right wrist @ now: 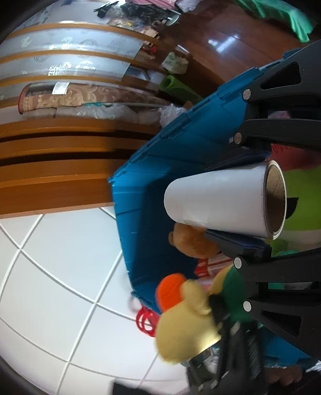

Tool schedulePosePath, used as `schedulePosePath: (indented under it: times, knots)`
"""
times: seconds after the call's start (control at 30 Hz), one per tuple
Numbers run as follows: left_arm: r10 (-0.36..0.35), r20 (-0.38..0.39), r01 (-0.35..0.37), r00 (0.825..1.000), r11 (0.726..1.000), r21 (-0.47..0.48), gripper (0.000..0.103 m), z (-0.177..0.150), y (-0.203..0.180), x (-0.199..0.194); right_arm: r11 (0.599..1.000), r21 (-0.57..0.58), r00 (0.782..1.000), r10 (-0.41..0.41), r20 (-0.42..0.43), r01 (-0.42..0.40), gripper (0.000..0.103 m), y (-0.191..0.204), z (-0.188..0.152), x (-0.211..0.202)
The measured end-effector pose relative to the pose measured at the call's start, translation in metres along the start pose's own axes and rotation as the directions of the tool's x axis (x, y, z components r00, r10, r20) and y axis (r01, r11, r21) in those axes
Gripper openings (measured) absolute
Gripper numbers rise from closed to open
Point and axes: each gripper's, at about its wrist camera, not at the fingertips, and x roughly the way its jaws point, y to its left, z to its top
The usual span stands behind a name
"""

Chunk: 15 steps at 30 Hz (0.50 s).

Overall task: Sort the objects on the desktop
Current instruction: 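Carry the duck plush with the left gripper while the right carries the paper roll into the bin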

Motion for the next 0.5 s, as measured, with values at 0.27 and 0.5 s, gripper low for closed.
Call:
schedulePosePath:
  times: [0.27, 0.5]
  knots:
    - [-0.012, 0.099, 0.014, 0.995, 1.0, -0.014, 0.083, 0.004, 0.007, -0.017, 1.0, -0.016, 0.999, 0.024, -0.032, -0.024, 0.046, 0.001, -0.007, 0.009]
    - [0.058, 0.073, -0.058, 0.996, 0.998, -0.014, 0.083, -0.013, 0.006, -0.017, 0.999, -0.015, 0.999, 0.027, -0.041, -0.028, 0.046, 0.001, -0.009, 0.01]
